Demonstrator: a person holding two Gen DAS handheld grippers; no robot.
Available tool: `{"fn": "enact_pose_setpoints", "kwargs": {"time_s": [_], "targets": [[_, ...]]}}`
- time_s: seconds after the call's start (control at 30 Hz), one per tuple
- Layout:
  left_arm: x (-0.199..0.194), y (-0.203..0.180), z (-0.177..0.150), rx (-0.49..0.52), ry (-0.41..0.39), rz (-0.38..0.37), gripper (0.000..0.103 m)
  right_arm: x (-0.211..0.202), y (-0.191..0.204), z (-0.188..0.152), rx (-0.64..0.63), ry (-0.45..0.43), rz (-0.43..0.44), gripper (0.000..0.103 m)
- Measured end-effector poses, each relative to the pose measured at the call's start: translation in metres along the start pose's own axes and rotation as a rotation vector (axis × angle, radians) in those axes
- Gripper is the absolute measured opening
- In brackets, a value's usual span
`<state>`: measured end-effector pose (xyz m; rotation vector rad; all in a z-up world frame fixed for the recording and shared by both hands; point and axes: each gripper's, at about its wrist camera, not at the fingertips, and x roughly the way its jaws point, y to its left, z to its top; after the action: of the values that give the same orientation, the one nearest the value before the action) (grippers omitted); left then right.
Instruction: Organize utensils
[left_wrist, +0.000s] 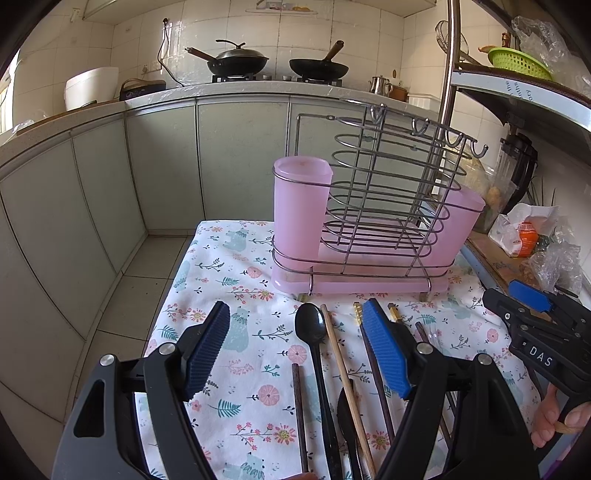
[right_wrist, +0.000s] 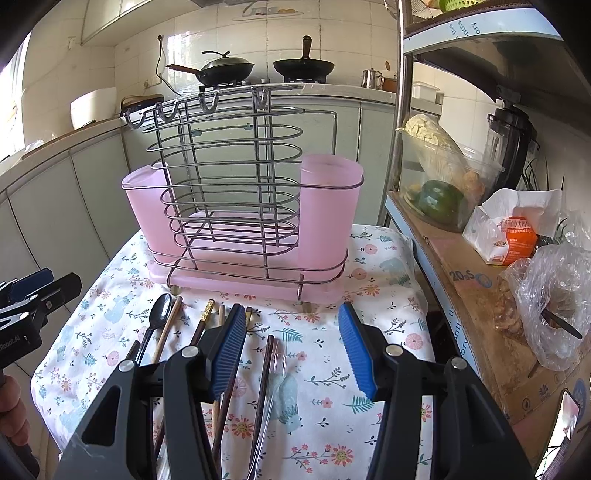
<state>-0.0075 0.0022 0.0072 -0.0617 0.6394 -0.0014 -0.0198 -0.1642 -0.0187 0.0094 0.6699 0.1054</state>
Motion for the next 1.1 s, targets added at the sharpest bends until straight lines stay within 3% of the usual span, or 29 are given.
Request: {"fn": "enact_pose_setpoints", "kwargs": {"time_s": [1.1], "targets": [[0.0003, 0.0031, 0.0003, -0.01, -0.001, -0.01, 0.075, -0.0102, 0.002, 0.0061, -0.009, -0.026, -0.01, 0.052]]}}
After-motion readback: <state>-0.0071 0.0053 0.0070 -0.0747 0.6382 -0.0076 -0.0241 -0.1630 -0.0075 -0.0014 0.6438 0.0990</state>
